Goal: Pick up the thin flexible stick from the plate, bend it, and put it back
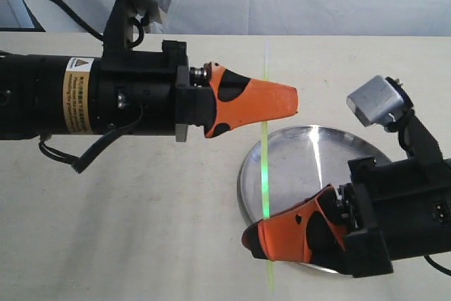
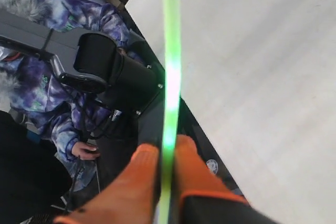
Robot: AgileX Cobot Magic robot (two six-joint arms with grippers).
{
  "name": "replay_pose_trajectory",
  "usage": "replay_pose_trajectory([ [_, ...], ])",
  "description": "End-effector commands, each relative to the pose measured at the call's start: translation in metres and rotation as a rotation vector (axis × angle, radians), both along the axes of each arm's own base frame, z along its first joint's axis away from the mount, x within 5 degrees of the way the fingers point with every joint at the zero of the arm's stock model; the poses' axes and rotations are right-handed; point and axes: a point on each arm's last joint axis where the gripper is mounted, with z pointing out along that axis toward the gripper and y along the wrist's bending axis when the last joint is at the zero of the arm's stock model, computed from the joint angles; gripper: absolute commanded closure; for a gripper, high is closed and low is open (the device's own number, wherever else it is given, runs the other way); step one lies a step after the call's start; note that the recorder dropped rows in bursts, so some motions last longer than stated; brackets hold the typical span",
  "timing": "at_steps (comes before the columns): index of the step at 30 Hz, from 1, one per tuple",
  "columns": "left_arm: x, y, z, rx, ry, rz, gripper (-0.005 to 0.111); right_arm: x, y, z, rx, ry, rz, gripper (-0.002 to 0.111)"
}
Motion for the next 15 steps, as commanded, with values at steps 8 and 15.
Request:
replay_pose_trajectory([
  [8, 0.0037, -0.0011, 0.0009, -0.006, -0.008, 0.034, 0.106, 0.0104, -0.0038, -0.0053, -0.071, -0.058, -0.105, 0.083],
  [15, 0.0043, -0.001, 0.0014, -0.011, -0.004, 0.041, 0.106, 0.0106, -0.0035, -0.0045, -0.062, -0.054, -0.109, 0.103],
])
